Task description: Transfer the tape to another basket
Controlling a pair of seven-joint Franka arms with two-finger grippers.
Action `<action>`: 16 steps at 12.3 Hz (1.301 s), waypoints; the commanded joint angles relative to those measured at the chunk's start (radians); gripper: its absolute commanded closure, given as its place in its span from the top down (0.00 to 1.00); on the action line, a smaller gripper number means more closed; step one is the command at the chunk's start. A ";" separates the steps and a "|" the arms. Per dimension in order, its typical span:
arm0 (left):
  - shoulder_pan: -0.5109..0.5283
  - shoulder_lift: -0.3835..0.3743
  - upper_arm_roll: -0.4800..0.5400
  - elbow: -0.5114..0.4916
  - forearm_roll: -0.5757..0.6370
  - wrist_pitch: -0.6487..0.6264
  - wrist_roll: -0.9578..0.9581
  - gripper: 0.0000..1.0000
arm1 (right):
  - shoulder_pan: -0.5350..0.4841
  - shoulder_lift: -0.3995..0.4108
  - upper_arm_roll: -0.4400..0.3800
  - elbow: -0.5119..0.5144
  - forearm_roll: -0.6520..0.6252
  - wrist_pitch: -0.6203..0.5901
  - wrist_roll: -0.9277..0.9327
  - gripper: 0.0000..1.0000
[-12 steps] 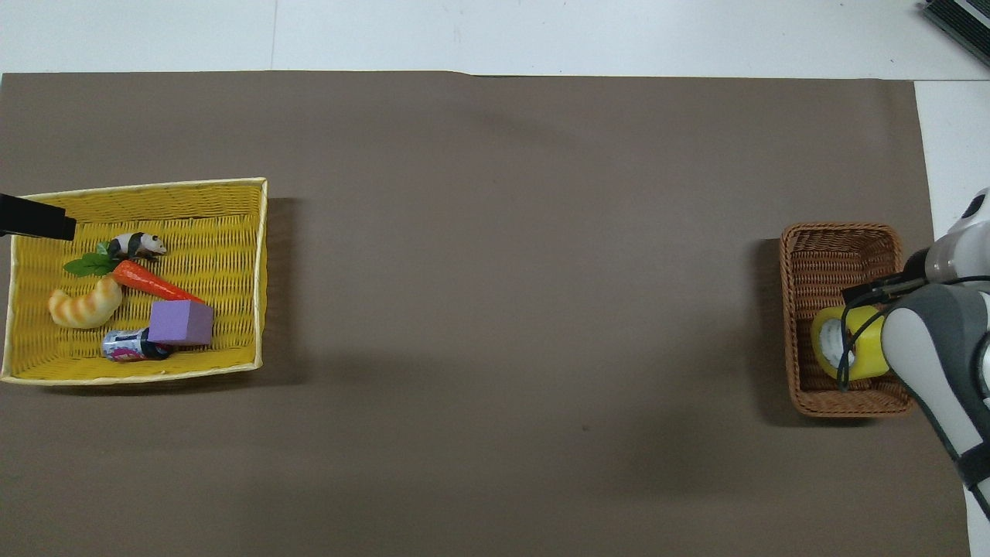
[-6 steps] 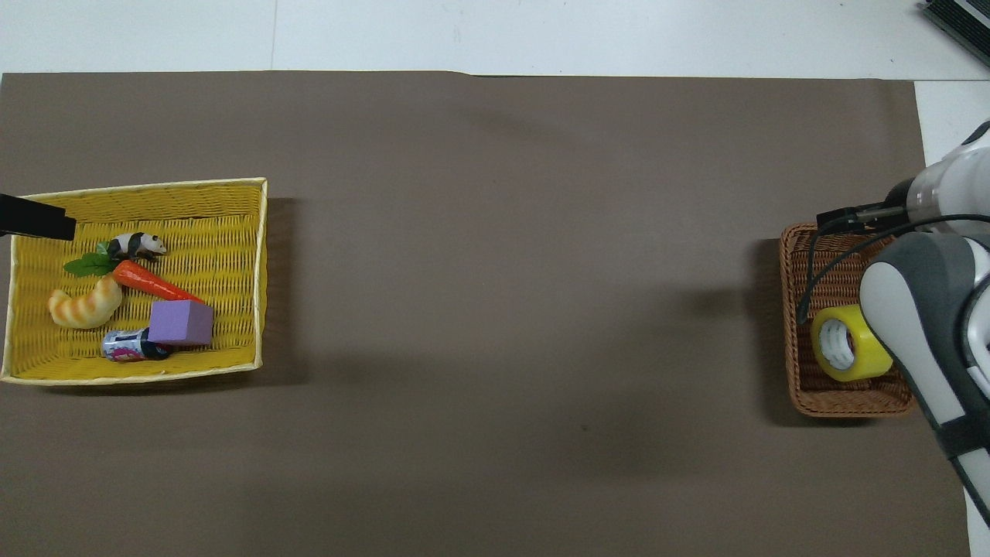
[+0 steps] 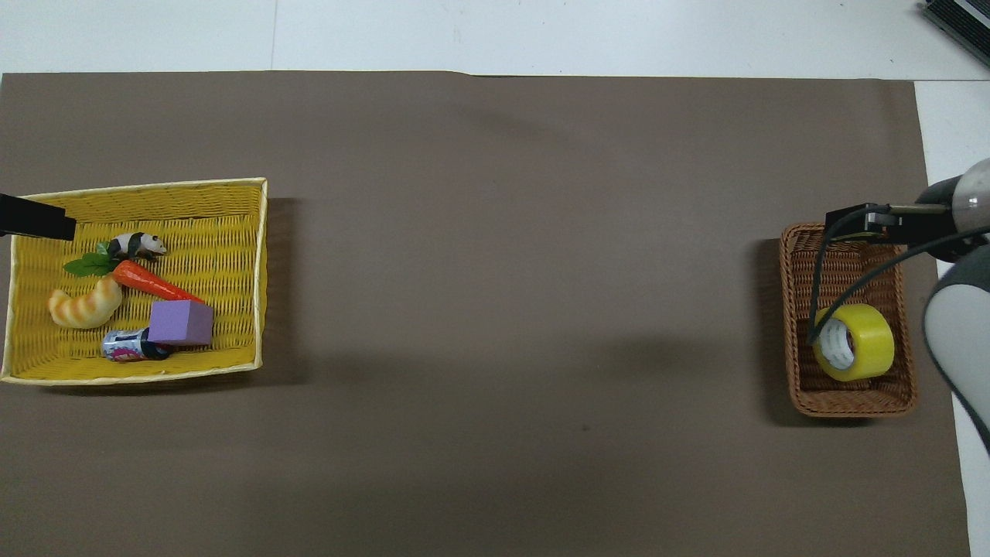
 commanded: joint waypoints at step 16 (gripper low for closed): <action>0.008 -0.015 -0.003 -0.004 -0.015 -0.017 0.005 1.00 | -0.024 0.017 -0.002 0.179 0.040 -0.183 -0.035 1.00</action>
